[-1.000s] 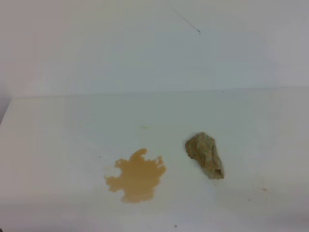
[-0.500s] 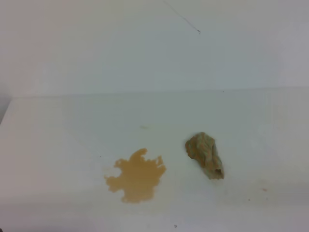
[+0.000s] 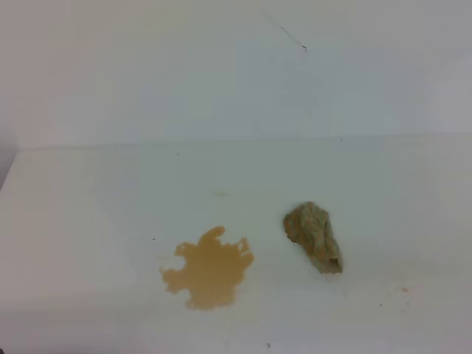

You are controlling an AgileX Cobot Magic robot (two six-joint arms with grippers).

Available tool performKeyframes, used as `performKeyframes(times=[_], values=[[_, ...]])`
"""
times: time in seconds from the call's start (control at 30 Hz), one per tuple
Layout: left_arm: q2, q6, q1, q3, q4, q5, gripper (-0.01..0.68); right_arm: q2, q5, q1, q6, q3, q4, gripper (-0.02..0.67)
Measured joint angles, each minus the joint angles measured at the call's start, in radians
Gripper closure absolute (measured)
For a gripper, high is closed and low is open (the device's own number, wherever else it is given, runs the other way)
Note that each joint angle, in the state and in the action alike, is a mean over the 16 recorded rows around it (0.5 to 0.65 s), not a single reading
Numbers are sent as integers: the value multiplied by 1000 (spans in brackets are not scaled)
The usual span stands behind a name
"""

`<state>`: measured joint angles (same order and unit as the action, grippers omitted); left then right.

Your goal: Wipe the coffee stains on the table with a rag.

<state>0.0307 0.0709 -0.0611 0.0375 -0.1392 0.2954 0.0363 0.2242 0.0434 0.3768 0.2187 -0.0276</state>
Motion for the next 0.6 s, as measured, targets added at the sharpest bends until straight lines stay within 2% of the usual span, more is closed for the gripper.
performKeyframes(times=[0.2, 0.37, 0.6], values=[[0, 0, 0, 0, 0, 0, 672, 162, -269, 0, -30, 242, -52, 652], [0, 0, 0, 0, 0, 0, 672, 357, -485, 0, -111, 435, -69, 652], [0, 0, 0, 0, 0, 0, 672, 608, -652, 0, -266, 611, -15, 652]])
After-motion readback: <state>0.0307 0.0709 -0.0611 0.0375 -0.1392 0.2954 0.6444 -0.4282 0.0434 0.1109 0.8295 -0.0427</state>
